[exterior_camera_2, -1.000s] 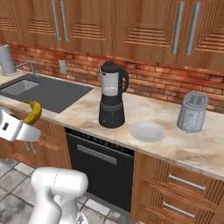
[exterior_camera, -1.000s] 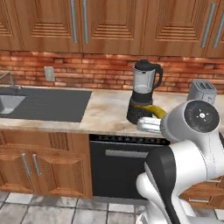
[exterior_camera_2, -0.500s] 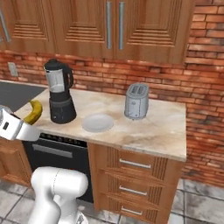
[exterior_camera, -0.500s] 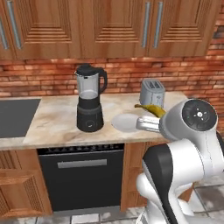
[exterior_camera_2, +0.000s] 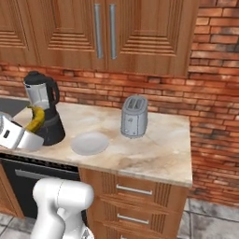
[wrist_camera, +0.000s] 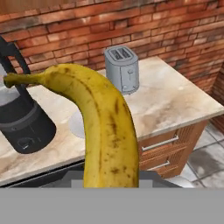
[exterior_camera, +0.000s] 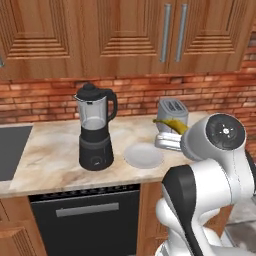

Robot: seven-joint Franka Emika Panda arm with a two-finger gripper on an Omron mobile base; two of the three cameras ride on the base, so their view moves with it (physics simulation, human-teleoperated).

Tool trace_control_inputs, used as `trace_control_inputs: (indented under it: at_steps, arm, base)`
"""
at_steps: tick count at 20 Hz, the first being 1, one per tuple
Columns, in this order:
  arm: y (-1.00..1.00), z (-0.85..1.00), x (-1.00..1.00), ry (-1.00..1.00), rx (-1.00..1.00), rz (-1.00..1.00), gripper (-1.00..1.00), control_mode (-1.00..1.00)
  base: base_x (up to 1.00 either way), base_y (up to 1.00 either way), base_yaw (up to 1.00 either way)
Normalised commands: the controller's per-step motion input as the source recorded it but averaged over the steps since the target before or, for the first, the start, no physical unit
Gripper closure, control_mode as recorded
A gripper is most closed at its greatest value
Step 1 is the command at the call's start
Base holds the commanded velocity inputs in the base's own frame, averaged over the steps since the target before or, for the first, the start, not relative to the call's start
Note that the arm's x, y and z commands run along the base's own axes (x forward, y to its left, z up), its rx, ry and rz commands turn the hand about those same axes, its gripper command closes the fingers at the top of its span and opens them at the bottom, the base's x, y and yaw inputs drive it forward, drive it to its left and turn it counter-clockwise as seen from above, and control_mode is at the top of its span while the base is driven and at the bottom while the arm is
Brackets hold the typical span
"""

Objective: Pick the mango and banana from the fridge and place them on the plate next to the blender to make a fruit smoothie.

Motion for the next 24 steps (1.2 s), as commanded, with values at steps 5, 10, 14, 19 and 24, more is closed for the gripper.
trace_control_inputs:
  at_steps: [5, 10, 14, 19, 24]
  arm:
    - [0.00, 0.00, 0.00, 0.00, 0.00, 0.00, 1.00, 1.00]
    - [-0.07, -0.40, 0.51, 0.07, 0.08, 0.02, 1.00, -1.00]
    - [-0.18, -0.80, 1.00, 0.17, 0.10, 0.11, 1.00, -1.00]
    - [-0.38, -0.78, 1.00, 0.12, 0.12, 0.19, 1.00, -1.00]
    - [-0.41, -0.57, 0.87, 0.02, 0.08, 0.23, 1.00, -1.00]
  base:
    - [0.42, 0.00, -0.05]
    - [0.14, -0.03, 0.00]
    - [0.00, 0.00, 0.00]
    - [0.00, 0.00, 0.00]
    - [0.00, 0.00, 0.00]
